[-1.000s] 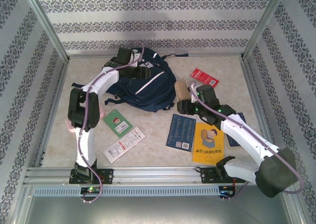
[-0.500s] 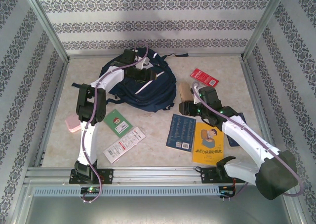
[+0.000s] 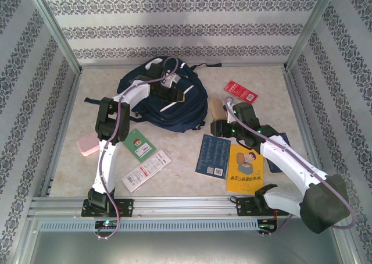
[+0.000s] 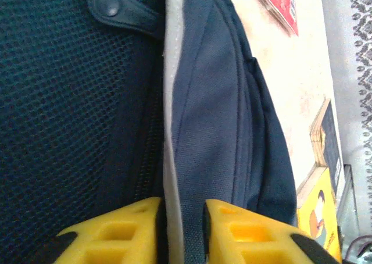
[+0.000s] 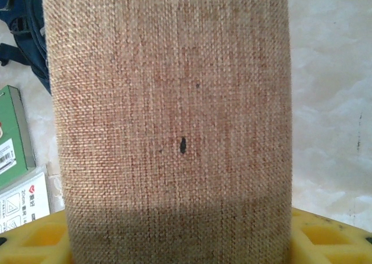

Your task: Pack the student bag

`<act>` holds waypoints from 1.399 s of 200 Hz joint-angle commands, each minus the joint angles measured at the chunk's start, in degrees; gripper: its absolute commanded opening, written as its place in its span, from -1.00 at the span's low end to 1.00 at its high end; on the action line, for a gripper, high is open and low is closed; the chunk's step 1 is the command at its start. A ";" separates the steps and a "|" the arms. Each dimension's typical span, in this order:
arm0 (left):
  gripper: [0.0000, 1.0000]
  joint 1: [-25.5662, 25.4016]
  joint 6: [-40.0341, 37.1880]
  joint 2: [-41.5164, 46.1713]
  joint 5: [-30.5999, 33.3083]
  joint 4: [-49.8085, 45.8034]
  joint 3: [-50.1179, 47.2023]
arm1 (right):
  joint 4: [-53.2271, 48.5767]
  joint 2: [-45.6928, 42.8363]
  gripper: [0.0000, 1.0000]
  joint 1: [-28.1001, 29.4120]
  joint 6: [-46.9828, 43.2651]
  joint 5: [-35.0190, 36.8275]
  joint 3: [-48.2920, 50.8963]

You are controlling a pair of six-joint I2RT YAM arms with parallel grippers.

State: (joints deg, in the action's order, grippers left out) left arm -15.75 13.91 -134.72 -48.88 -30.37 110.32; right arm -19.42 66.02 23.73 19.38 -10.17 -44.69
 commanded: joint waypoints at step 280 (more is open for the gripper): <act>-1.00 -0.56 -3.52 13.67 -9.36 -4.51 26.06 | 35.87 49.80 -0.02 4.19 33.23 -21.20 -32.68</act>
State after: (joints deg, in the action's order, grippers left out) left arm -15.53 8.08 -124.57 -52.34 -46.15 135.00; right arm 4.12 108.22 25.58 42.81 -28.25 -71.88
